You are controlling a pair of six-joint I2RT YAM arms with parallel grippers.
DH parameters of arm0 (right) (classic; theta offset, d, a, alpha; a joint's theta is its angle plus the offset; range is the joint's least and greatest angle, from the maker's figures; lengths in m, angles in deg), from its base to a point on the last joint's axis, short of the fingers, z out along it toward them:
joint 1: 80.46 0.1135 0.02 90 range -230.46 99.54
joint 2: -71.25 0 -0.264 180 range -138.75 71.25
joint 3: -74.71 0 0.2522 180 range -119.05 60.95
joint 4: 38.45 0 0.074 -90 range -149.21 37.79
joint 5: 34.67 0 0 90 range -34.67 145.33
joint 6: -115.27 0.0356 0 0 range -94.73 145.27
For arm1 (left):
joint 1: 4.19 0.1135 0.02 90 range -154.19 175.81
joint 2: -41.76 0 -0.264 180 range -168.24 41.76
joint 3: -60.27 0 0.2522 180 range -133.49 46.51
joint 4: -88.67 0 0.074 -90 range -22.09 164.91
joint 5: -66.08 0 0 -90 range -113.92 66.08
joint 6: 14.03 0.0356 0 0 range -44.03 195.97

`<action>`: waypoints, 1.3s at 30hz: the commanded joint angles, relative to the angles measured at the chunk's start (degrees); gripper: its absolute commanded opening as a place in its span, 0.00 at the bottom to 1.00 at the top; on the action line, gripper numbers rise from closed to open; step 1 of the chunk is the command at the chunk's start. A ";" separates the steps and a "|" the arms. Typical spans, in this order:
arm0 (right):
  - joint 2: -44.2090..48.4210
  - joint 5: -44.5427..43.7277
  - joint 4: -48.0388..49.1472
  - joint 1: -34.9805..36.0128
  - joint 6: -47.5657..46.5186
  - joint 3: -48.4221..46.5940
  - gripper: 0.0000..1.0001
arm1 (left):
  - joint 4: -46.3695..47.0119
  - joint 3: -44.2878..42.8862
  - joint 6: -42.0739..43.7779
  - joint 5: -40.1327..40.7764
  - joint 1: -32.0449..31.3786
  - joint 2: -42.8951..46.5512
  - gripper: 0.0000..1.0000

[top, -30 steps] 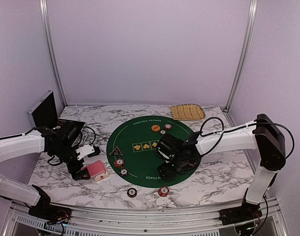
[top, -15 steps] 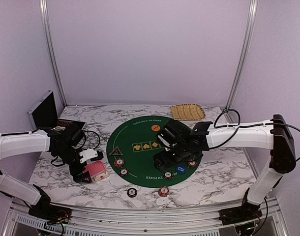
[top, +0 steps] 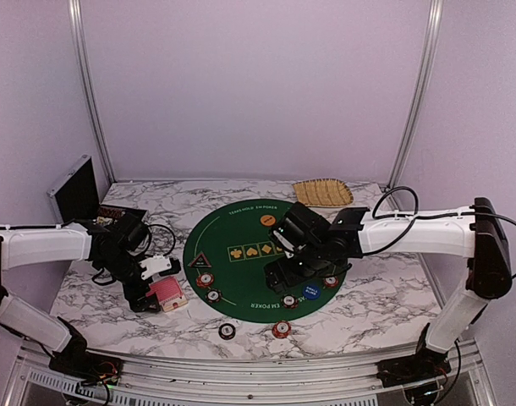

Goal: Distribute texas hold em gaming equipment

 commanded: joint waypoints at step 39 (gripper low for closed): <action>2.25 -0.27 -0.03 -0.26 0.34 -1.89 0.99 | 5.31 2.89 0.36 5.75 -0.26 -5.84 0.98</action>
